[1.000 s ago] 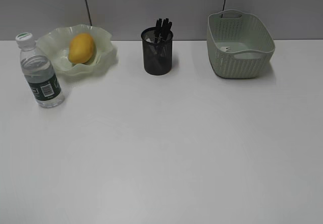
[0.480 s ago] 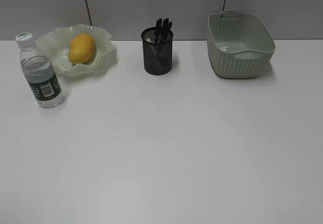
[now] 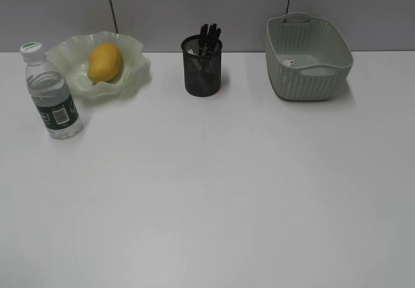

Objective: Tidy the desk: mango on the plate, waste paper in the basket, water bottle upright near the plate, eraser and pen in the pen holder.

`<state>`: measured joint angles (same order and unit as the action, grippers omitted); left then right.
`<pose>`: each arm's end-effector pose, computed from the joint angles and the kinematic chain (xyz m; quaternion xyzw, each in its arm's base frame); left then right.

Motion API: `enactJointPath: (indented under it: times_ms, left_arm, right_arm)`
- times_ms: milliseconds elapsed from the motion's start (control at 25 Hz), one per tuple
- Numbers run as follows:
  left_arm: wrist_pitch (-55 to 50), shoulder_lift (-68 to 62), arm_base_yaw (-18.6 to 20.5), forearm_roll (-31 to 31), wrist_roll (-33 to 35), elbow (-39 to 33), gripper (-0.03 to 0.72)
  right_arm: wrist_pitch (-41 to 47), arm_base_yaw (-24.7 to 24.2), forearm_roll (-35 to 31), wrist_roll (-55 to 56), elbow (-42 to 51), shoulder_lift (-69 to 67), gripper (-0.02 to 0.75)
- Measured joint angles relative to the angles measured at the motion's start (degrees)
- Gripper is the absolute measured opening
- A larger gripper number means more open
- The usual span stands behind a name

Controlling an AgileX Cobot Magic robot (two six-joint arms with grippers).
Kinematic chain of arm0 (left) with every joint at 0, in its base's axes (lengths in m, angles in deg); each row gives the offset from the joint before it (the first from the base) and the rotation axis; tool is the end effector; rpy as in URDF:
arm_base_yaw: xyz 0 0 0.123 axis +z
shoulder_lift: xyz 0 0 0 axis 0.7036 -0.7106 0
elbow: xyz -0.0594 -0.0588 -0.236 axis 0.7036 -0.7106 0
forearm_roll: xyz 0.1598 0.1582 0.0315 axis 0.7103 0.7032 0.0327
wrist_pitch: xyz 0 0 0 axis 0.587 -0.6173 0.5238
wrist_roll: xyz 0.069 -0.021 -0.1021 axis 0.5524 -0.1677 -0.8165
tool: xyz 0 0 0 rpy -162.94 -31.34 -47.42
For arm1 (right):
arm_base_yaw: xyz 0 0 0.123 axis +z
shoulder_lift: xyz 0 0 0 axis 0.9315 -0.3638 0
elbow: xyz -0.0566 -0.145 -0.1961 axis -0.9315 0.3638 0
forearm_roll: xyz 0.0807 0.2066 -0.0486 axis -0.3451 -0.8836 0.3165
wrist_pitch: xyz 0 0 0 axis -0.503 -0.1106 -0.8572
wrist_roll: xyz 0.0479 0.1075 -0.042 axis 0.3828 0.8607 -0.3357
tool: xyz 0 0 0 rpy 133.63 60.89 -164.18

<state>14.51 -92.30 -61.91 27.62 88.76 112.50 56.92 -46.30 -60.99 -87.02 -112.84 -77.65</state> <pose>0.0595 -0.0264 0.2446 0.1300 0.8929 -0.1000 0.4193 0.0727 0.0225 0.2362 -0.1781 0.8989 0.0479 0.3974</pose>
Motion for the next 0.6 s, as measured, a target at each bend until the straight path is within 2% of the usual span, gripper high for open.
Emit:
enactJointPath:
  times_ms: [360,600]
  left_arm:
    - [0.0,7.39,9.87,0.0,0.0,0.0,0.496]
    - [0.0,12.96,13.32,0.0,0.0,0.0,0.496]
  right_arm:
    - [0.0,-11.37,-0.02,-0.06,0.0,4.61,0.497]
    - [-0.05,-16.12,-0.02,-0.06,0.0,13.59,0.496]
